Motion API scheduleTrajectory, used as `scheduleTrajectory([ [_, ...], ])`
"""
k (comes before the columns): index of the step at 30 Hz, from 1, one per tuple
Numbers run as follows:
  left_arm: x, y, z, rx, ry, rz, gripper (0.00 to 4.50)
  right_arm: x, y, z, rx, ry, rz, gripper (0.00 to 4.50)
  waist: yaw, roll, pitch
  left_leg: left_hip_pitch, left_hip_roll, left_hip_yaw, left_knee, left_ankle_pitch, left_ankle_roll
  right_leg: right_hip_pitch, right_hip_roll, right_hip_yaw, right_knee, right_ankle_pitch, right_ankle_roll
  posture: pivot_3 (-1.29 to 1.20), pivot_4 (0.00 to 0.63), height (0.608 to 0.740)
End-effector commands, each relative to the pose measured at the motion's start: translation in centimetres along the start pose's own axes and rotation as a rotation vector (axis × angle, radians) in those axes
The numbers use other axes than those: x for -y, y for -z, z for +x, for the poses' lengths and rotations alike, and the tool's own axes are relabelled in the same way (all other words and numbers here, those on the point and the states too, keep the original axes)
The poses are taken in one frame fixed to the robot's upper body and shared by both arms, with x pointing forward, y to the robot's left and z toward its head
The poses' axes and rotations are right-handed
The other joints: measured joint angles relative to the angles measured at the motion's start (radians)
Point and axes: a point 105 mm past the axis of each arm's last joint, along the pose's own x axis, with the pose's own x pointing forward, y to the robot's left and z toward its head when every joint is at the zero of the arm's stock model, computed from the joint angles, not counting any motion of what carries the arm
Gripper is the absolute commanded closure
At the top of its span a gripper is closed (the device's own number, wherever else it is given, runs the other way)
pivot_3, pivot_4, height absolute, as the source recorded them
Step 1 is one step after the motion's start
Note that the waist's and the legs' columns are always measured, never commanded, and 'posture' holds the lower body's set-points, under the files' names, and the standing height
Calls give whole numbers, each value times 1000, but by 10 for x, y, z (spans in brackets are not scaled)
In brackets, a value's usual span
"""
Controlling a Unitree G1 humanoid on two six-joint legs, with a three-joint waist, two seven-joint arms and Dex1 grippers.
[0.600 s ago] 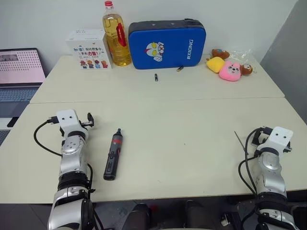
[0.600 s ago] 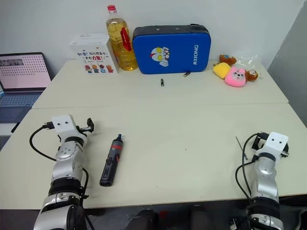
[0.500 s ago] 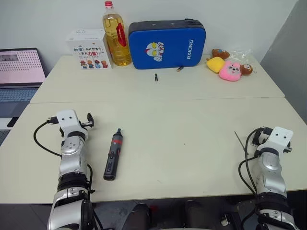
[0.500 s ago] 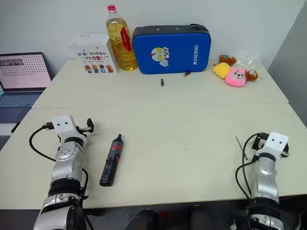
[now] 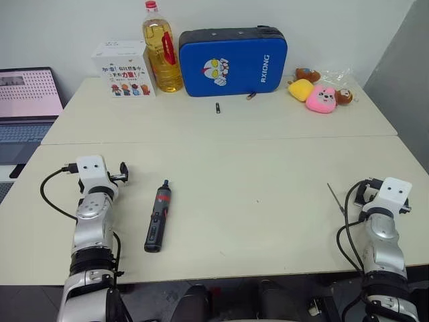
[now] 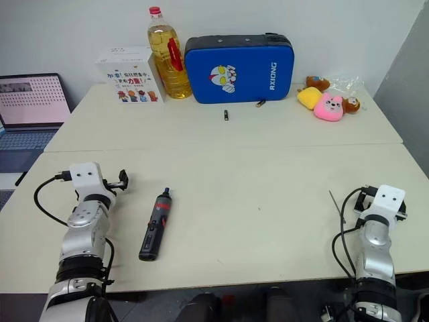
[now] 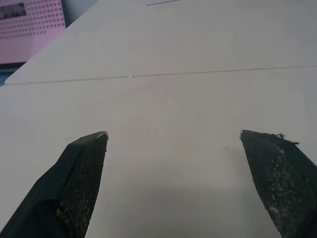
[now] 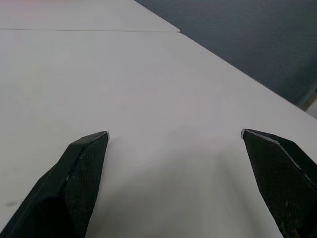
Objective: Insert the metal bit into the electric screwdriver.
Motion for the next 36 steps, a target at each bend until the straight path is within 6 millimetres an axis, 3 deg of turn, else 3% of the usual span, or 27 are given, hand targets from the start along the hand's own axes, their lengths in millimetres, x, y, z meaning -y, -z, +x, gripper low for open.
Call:
scheduleTrajectory([
  [1, 4, -53, -13, 64, 155, 92, 31, -22, -54, 15, 149, -148, -17, 0, -3, 2, 0, 1, 0, 0, -1, 0, 0, 0, 0, 0, 0, 0, 0, 0, 150, 740],
  [3, 10, -68, -21, 78, 237, 96, 31, -36, -68, 18, 185, -219, -34, 0, -6, 2, 0, 1, 2, 1, -3, 0, 0, 0, 1, 1, -1, 0, 0, 0, 150, 740],
  [6, 15, -82, -36, -26, 374, 110, 31, -85, -100, 11, 273, -454, -31, 0, -7, 3, 1, 1, 2, 1, -4, 0, 0, 0, 1, 0, -2, 0, 0, 0, 150, 740],
  [8, 35, -93, -51, -83, 520, 112, 31, -125, -122, -3, 348, -682, -18, 0, -17, 3, 4, 1, 2, 1, -4, 0, 0, -1, 1, 1, -1, 0, 0, 0, 150, 740],
  [11, 48, -101, -66, -149, 591, 76, 31, -161, -136, -26, 382, -901, 38, 0, -21, 5, 5, 1, 2, 1, -4, 0, 0, 0, 1, 0, -1, -1, 0, 0, 150, 740],
  [15, 71, -95, -91, -326, 646, 31, 31, -208, -150, -80, 417, -1301, 134, 0, -19, 4, 5, -1, 2, -2, -4, 0, 0, 0, 1, -2, -2, -1, 0, 0, 150, 740],
  [22, 73, -74, -103, -405, 629, 32, 31, -229, -151, -139, 392, -1670, 159, 0, -15, 5, 5, 0, 2, -2, -3, 2, -4, -1, 1, -1, -2, -1, 0, 0, 150, 740],
  [26, 80, -51, -114, -489, 653, 27, 31, -229, -143, -180, 360, -1896, 118, 0, -11, 5, 5, 0, 2, -2, -4, 2, -5, -1, -1, 0, -2, -1, 0, 0, 150, 740],
  [36, 99, -36, -117, -574, 666, 26, 31, -218, -132, -212, 290, -2061, 26, 0, 7, 4, 5, 0, 0, -2, -1, 1, -4, -1, -1, 4, -1, -1, 0, 0, 150, 740],
])
